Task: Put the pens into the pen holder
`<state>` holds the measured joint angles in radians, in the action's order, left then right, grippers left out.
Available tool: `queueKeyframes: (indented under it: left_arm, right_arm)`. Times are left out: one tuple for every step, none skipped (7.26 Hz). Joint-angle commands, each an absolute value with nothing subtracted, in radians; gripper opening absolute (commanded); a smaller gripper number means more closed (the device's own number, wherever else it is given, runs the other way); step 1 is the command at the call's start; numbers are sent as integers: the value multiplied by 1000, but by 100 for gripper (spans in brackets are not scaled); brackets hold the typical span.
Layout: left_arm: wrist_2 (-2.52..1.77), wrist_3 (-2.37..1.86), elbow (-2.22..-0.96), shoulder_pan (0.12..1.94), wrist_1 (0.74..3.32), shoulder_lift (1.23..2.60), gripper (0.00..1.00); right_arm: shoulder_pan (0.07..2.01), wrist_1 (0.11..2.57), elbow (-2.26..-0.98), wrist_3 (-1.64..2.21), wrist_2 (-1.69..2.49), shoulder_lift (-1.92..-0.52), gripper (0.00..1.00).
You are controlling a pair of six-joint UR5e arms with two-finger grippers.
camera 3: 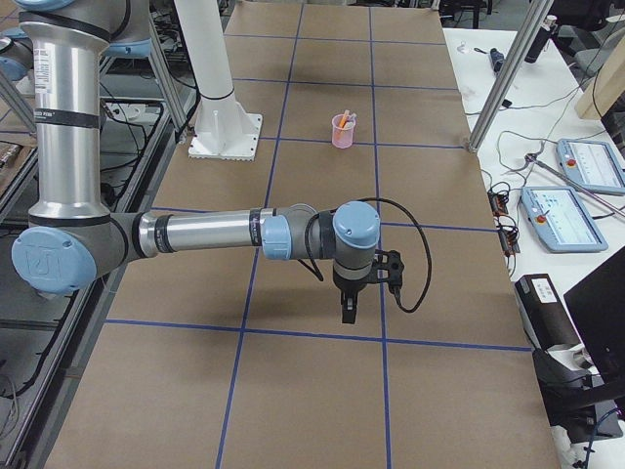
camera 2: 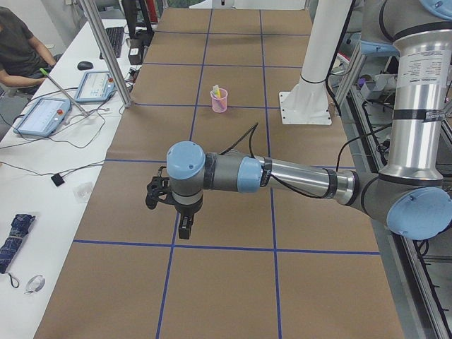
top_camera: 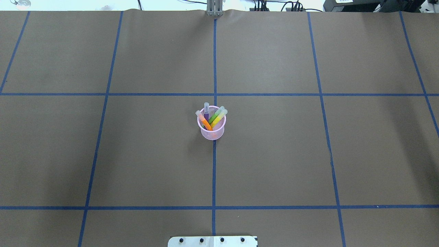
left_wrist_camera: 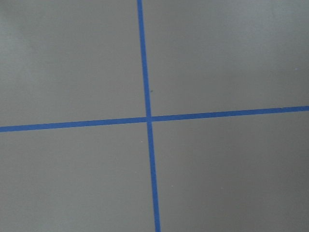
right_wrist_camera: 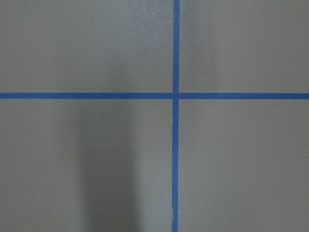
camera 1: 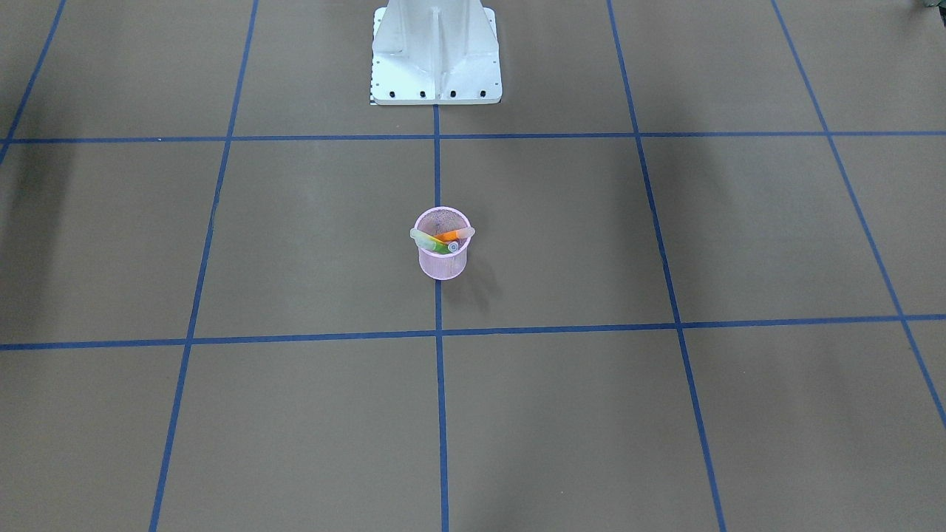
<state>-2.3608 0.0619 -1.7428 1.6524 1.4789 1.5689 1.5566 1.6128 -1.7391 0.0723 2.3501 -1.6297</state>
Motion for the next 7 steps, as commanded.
queueKeyframes:
  left_arm:
    - [-2355, 60, -1732, 1651, 1517, 1559, 100]
    - [-2346, 60, -1723, 1651, 1514, 1555, 100]
    - [-2339, 66, -1682, 1649, 1525, 1562, 100]
    - [-2338, 66, -1668, 1638, 1525, 1559, 100]
    - [-2338, 63, -1664, 1632, 1526, 1554, 100]
    - [-2344, 61, -1670, 1629, 1525, 1537, 100]
    - [-2348, 60, -1675, 1626, 1528, 1536, 100]
  right_arm:
    - [1559, 1609, -1726, 84, 2355, -1620, 100]
    - [1559, 1609, -1721, 78, 2356, -1621, 100]
    - [1559, 1608, -1732, 69, 2362, -1618, 100]
    - [1559, 1608, -1733, 71, 2361, -1618, 100]
    - [1559, 1606, -1729, 69, 2355, -1621, 100]
    - [1559, 1606, -1730, 69, 2355, -1627, 100]
    - [1549, 1606, -1729, 75, 2358, -1620, 100]
